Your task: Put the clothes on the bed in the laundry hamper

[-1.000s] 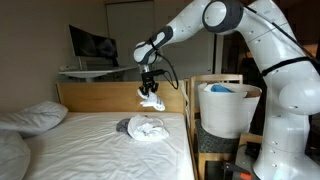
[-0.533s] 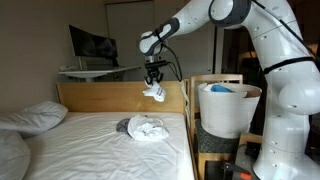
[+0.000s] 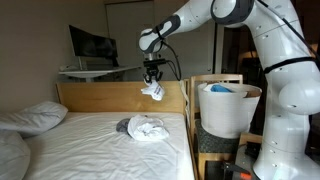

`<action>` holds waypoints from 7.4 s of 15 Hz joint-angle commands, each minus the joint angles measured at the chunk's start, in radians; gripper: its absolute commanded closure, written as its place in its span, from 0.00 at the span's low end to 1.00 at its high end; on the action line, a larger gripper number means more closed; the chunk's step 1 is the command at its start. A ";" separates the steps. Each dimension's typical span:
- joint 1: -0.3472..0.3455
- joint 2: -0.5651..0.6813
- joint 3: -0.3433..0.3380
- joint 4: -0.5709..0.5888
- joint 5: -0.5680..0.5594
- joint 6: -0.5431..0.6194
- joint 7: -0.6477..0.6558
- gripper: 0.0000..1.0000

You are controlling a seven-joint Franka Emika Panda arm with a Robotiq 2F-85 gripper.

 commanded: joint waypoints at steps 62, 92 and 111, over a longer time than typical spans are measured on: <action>-0.439 -0.122 -0.313 -0.344 -0.543 -0.112 0.005 0.34; -0.339 -0.303 -0.131 -0.418 -0.016 0.263 0.006 0.00; -0.226 -0.295 -0.022 -0.557 0.045 0.281 -0.054 0.00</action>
